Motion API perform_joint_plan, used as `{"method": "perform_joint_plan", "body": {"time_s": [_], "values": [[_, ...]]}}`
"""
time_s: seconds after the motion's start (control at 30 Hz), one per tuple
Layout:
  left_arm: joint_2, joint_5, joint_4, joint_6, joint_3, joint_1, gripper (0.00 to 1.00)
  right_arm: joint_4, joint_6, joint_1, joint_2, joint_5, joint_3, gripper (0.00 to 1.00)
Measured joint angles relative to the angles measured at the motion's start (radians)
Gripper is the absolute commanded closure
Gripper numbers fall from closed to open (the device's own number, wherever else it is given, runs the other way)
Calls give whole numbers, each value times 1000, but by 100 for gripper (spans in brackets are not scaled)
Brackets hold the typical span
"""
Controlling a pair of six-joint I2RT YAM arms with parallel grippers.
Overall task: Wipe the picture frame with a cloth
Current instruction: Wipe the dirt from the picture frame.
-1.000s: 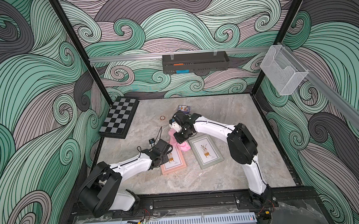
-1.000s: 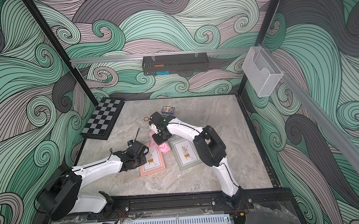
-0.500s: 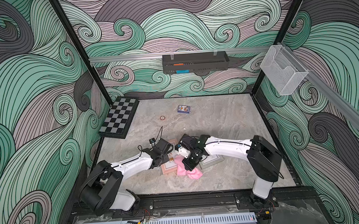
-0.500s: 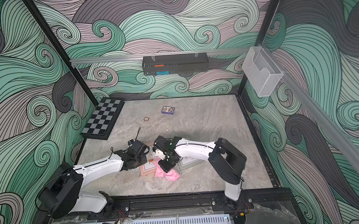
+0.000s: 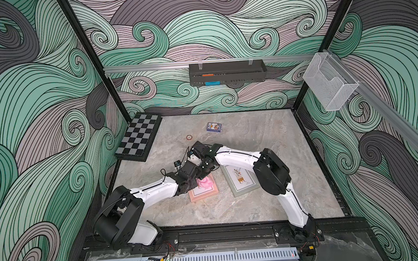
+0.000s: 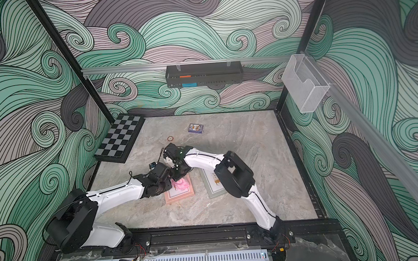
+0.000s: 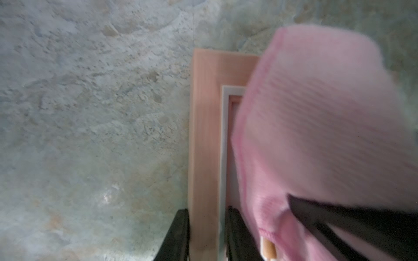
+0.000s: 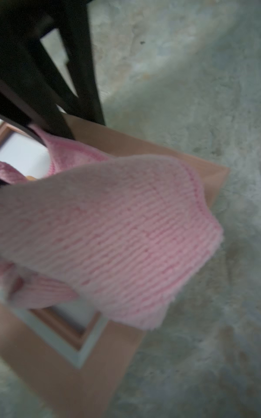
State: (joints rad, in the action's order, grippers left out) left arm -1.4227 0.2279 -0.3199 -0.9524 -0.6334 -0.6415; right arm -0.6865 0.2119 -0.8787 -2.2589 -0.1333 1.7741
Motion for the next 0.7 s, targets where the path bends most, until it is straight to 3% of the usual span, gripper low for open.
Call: {"method": "perform_joint_plan", "body": {"time_s": [0.17,0.43,0.53,0.7], "values": [[5,-3,-1,-2,1,0,96,60,2,0,16,24,-17,100],[14,-13,-19,13,0,-4,96,185,63,-91,235,23,-373,100],[19,-22,-30,17,-1,-7,96,173,66,-81,218,42,-346,100],[22,-24,-34,16,0,-7,96,142,53,3,41,39,-65,100]]}}
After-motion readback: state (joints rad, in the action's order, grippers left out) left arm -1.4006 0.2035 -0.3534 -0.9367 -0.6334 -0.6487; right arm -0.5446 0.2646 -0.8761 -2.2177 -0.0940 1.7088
